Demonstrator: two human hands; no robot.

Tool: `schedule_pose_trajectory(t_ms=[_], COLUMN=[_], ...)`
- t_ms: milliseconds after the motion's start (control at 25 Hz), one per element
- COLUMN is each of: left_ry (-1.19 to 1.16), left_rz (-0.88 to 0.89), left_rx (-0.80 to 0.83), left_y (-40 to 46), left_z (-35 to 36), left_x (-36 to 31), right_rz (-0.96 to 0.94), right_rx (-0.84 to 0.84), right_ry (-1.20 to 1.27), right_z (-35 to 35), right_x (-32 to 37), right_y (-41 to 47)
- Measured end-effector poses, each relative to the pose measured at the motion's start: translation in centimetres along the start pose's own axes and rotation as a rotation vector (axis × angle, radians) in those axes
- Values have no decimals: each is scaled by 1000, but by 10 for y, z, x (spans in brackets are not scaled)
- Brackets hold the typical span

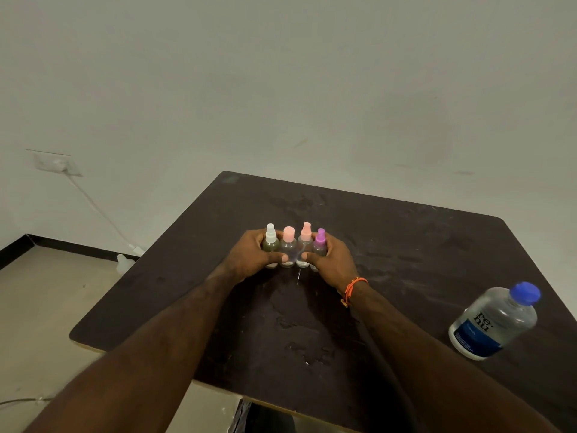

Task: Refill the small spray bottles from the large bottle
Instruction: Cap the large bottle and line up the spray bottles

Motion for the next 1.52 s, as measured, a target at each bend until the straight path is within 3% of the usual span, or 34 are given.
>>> schedule_pose_trajectory(t_ms=[720,1160,1320,1520], left_ry=[16,-30,193,847], left_rz=[34,15,-86,-38], left_rx=[73,109,61,97], left_y=[227,212,167,92], left_z=[-27,-23,-25,-1], left_x=[34,39,33,-14], right_rz=[-44,19,99,58], right_rx=[-65,16,20,4], right_ry=[-34,167,151,-202], right_z=[-10,-18,-28,-45], right_x=[-12,-29,-26,-18], right_y=[203,201,165,94])
Point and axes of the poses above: each hand's wrist, its own y-axis towards the middle knuckle, its own z-axis out of the palm, x = y × z, the point moved 2 cm from there along y, towards the middle knuckle, and after that the axes turned 1 degree about z, right-handed, at the moved point
